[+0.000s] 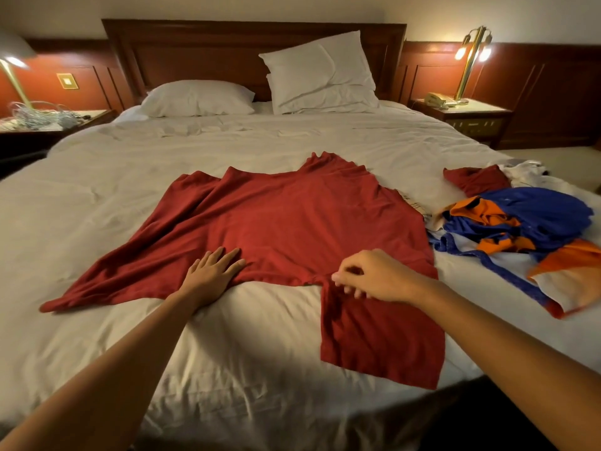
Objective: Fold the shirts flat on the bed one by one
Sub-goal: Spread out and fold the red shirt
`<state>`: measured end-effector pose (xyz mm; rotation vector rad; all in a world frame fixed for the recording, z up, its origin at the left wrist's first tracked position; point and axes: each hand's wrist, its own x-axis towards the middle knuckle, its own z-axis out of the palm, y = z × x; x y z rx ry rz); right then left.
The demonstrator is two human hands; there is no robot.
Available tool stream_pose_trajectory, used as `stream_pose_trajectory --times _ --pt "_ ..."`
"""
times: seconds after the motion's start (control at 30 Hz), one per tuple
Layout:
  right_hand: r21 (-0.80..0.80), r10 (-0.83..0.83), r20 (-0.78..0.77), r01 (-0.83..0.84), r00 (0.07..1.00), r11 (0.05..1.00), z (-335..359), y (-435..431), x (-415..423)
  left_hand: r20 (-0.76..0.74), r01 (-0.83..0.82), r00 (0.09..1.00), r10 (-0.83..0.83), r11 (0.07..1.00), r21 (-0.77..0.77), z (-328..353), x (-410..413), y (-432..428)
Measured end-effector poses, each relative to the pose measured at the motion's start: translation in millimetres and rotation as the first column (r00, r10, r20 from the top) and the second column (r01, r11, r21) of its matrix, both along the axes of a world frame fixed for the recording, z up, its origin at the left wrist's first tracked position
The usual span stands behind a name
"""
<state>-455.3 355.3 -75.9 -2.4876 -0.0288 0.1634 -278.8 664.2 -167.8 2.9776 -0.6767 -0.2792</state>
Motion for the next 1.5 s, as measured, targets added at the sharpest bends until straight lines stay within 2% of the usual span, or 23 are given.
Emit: stream_pose_trajectory --times 0.03,0.07,0.17,0.23,0.3,0.4,0.47,0.53,0.6,0.7,0.77,0.83,0.87,0.93,1.0,1.07,1.13,1.17,1.23,1.4,1.43,1.5 --pt "-0.073 -0.021 0.099 0.028 0.995 0.997 -6 -5 7 0.013 0.033 0.999 -0.033 0.999 0.022 1 -1 1" --pt "-0.147 -0.022 0.124 0.04 0.992 0.988 -13 -9 14 0.024 0.073 0.997 -0.074 0.996 0.053 3 0 4" --pt "-0.373 -0.039 -0.109 -0.004 0.993 0.928 -44 -13 26 0.023 0.112 0.993 -0.114 0.99 0.087 9 8 18" --pt "-0.488 -0.089 -0.167 -0.003 0.982 0.873 -62 -9 36 0.017 -0.014 1.0 0.013 0.999 0.029 16 16 35" --pt "-0.526 -0.142 -0.155 0.04 0.978 0.85 -69 2 48 0.058 -0.161 0.985 0.163 0.986 -0.029 20 24 59" --pt "-0.384 -0.126 -0.112 0.074 0.986 0.92 -70 27 66 0.146 -0.366 0.919 0.367 0.93 -0.033 23 36 103" --pt "-0.206 -0.086 -0.021 0.079 0.996 0.975 -70 42 74 0.12 -0.484 0.863 0.491 0.871 -0.084 24 43 127" --pt "-0.128 0.019 0.053 -0.012 0.998 0.992 -71 53 80 0.087 -0.558 0.816 0.571 0.818 -0.14 25 49 142" --pt "-0.094 0.138 0.128 -0.127 0.982 0.987 -73 63 85 0.081 -0.532 0.828 0.555 0.823 -0.199 28 52 148" --pt "-0.009 0.233 0.196 -0.235 0.953 0.972 -65 73 96 0.027 -0.357 0.922 0.387 0.873 -0.333 37 52 157" --pt "0.037 0.302 0.114 -0.308 0.947 0.951 -51 74 106 0.041 -0.276 0.956 0.292 0.935 -0.224 45 59 170" --pt "0.078 0.341 -0.004 -0.34 0.94 0.937 -35 69 118 -0.001 -0.233 0.972 0.234 0.971 0.047 58 72 180" --pt "0.112 0.331 -0.043 -0.324 0.943 0.939 -30 66 125 -0.06 -0.217 0.971 0.232 0.959 0.183 67 79 180" --pt "0.144 0.24 -0.014 -0.236 0.971 0.961 -28 61 143 -0.159 -0.192 0.95 0.267 0.907 0.376 81 94 173" --pt "0.064 0.095 0.099 -0.101 0.991 0.993 -39 57 167 -0.171 -0.22 0.931 0.324 0.868 0.445 86 108 158" --pt "-0.17 0.004 0.051 0.005 0.999 0.986 -59 55 186 -0.059 -0.346 0.922 0.383 0.881 0.323 79 117 138" --pt "-0.391 -0.039 -0.015 0.03 0.999 0.92 -84 56 202 -0.022 -0.406 0.914 0.406 0.914 -0.011 62 130 113" --pt "-0.436 -0.055 0.01 0.054 0.998 0.899 -97 58 211 -0.045 -0.415 0.909 0.414 0.892 -0.178 53 137 101" --pt "-0.454 -0.099 0.099 0.133 0.99 0.881 -113 60 231 -0.067 -0.441 0.891 0.45 0.819 -0.368 34 156 82" --pt "-0.502 -0.128 0.245 0.238 0.961 0.831 -123 56 299 0.035 -0.525 0.771 0.636 0.665 -0.53 6 226 57" --pt "-0.504 -0.127 0.263 0.249 0.956 0.827 -125 55 313 -0.002 -0.537 0.758 0.653 0.622 -0.569 7 244 53" --pt "-0.491 -0.131 0.296 0.268 0.946 0.829 -129 54 342 -0.169 -0.584 0.734 0.657 0.485 -0.65 17 284 49"
